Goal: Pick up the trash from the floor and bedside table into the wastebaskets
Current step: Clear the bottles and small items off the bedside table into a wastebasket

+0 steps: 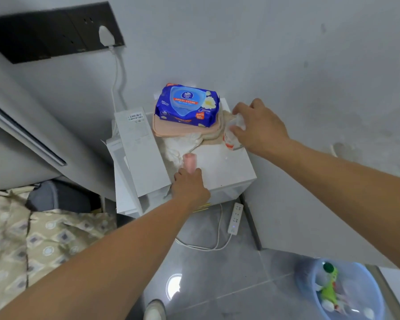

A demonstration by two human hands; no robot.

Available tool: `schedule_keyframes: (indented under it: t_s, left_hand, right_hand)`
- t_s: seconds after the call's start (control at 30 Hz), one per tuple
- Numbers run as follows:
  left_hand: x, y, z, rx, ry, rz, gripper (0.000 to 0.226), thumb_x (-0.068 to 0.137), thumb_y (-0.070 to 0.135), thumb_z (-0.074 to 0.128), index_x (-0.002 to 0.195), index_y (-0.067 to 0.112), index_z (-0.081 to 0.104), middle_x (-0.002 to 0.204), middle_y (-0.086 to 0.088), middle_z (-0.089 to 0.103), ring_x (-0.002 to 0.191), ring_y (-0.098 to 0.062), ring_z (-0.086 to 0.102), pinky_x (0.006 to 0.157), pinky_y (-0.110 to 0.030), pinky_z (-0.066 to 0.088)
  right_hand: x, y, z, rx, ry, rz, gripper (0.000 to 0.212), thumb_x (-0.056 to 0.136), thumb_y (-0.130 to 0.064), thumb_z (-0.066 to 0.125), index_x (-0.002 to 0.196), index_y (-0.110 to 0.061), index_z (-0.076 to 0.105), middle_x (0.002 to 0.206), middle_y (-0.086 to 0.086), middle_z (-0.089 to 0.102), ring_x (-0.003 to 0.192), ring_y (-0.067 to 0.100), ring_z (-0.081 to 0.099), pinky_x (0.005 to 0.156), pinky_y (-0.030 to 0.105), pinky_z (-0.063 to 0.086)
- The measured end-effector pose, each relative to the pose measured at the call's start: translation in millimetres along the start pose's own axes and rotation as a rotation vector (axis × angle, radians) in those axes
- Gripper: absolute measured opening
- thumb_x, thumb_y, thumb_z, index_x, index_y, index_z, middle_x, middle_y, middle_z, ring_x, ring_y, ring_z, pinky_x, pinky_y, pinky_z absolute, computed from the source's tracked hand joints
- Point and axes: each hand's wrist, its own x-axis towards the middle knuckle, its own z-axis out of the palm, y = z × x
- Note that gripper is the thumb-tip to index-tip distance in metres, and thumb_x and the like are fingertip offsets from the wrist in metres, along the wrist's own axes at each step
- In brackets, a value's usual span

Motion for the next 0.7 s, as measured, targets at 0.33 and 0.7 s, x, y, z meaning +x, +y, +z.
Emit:
schedule_keyframes:
  t_s: [0.33, 0.7]
  left_hand:
    - [-9, 4, 14, -0.110, 0.202, 0.090, 0.039, 0.093, 0.009, 0.050, 0.129, 0.024, 0.042, 0.118, -0.015, 0.037, 0.097, -0.034, 0.049, 0.064, -0.040, 0.040]
    - [-173, 10, 5, -0.339, 0.155, 0.416, 0.038, 0.106, 0.040, 0.032, 0.143, 0.045, 0.037, 0.102, 0.006, 0.050, 0.077, -0.009, 0.050, 0.063, -0.029, 0.045]
  right_hand:
    - [-57, 8, 13, 0.112, 0.226, -0.015, 0.028, 0.092, -0.040, 0.063, 0.106, -0.017, 0.057, 0.100, 0.005, 0.050, 0.071, 0.031, 0.055, 0.062, 0.033, 0.039]
    - [-255, 27, 9, 0.276, 0.214, 0.254, 0.021, 0.092, -0.046, 0.058, 0.098, -0.026, 0.057, 0.097, -0.006, 0.047, 0.065, 0.021, 0.056, 0.059, 0.040, 0.052]
